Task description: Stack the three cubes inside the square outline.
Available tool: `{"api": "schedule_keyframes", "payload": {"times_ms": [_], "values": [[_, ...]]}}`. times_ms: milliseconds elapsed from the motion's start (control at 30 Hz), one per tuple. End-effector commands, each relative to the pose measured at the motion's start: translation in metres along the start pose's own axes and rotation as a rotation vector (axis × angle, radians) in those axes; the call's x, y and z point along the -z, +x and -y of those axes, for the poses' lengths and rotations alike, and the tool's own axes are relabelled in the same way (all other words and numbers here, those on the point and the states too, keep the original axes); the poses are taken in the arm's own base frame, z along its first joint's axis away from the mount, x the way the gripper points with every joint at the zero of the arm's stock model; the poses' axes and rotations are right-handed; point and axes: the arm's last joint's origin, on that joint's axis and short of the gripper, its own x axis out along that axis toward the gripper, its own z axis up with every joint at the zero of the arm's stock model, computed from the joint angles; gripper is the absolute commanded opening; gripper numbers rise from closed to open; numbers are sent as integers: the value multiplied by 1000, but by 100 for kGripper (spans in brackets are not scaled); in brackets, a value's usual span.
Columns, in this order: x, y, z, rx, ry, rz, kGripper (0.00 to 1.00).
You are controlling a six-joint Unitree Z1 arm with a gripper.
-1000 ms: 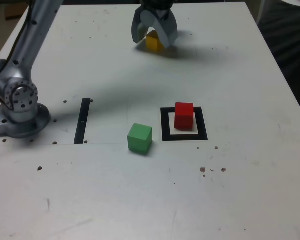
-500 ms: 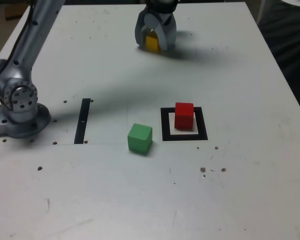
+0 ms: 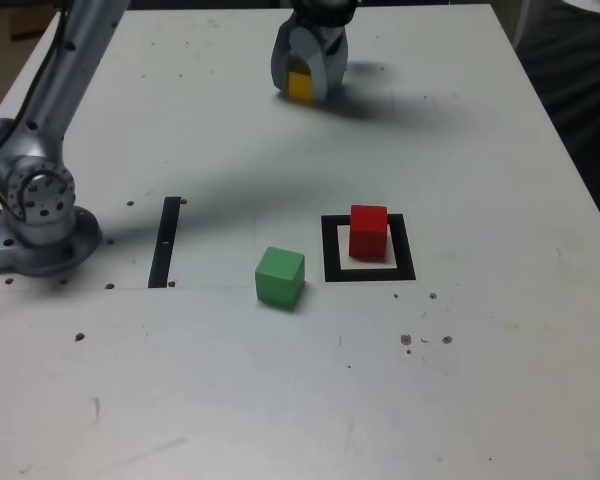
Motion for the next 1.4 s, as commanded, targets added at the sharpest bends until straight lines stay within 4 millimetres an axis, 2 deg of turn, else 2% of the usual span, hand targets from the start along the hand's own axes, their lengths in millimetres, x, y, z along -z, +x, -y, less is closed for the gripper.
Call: {"api": "schedule_keyframes", "payload": {"times_ms": [0, 200, 433, 967, 1367], "values": [[2, -10, 3, -20, -7, 10, 32], [0, -33, 19, -46, -23, 37, 32], [-12, -58, 48, -56, -50, 88, 32], [-54, -106, 156, -42, -22, 79, 32], [-86, -122, 215, 46, -57, 77, 32]]}}
